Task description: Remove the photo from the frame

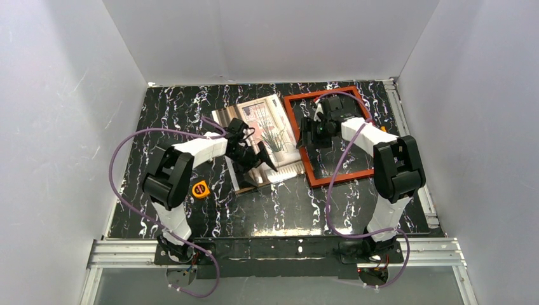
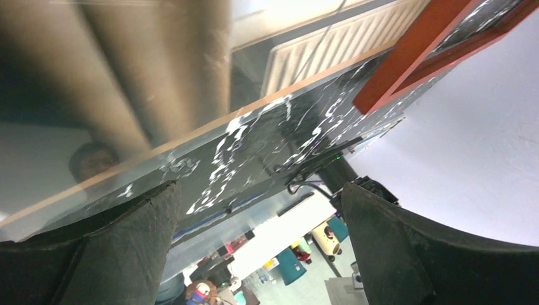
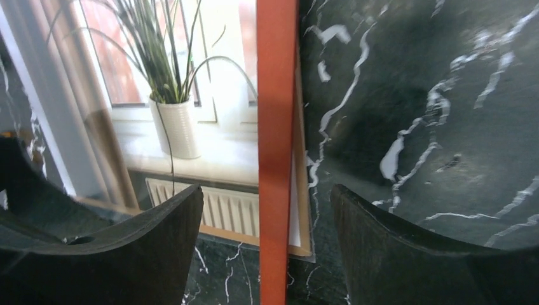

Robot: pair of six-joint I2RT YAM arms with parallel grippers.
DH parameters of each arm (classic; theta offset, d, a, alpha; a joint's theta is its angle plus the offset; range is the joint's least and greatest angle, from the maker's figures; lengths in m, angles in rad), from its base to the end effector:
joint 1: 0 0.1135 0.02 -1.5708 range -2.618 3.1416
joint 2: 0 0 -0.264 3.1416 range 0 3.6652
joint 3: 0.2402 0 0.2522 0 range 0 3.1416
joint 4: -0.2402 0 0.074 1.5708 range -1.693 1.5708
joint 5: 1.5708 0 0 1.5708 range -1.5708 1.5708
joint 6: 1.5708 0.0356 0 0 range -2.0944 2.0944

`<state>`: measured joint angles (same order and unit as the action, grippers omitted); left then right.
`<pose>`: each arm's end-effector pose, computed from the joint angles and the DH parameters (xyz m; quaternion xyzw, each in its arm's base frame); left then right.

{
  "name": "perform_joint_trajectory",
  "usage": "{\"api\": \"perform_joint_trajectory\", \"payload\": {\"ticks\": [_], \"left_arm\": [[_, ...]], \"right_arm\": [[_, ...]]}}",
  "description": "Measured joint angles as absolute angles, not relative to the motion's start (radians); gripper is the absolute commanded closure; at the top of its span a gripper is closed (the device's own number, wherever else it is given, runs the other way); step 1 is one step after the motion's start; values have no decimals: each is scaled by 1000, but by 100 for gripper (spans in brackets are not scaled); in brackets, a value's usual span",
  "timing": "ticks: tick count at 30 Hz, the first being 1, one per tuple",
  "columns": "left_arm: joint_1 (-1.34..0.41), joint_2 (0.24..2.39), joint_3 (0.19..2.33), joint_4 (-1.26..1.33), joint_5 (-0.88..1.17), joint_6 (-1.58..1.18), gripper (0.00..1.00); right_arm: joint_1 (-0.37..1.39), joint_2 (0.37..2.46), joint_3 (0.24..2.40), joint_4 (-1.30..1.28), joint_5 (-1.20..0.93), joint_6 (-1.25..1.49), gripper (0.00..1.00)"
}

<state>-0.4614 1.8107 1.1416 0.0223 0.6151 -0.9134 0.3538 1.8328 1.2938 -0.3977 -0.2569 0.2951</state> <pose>0.3440 -0.1940 0.2029 -0.0597 0.8617 -0.4790 0.1564 0.3661 0.1449 0.2069 -0.0676 0.9408 0.2139 0.2543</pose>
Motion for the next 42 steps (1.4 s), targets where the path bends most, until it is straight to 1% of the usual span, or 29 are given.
{"api": "perform_joint_trajectory", "payload": {"ticks": [4,10,15,23,27,31,33,38,40,42], "left_arm": [[-486,1826,1121,122,619,-979,2],[-484,1801,1079,140,594,-1007,2],[-484,1712,1072,81,570,-987,2],[-484,1567,1070,-18,542,-947,2],[-484,1528,1068,-48,535,-941,2],[-484,1507,1065,-67,533,-937,2],[-484,1503,1059,-72,532,-934,2],[-482,1501,1043,-88,530,-927,2],[-482,1501,1032,-86,530,-927,2],[-482,1501,1023,-85,530,-927,2]], "right_arm": [[353,1834,1229,-347,-331,313,16],[339,1847,1190,-247,-422,341,16],[330,1853,1116,-149,-466,389,16],[352,1861,1090,-58,-501,434,18],[390,1861,1082,-37,-496,458,19],[411,1860,1084,-52,-471,464,22],[413,1859,1094,-78,-455,456,28],[421,1853,1117,-172,-368,406,52],[422,1853,1119,-196,-344,386,65],[422,1854,1124,-217,-336,374,73]]}}
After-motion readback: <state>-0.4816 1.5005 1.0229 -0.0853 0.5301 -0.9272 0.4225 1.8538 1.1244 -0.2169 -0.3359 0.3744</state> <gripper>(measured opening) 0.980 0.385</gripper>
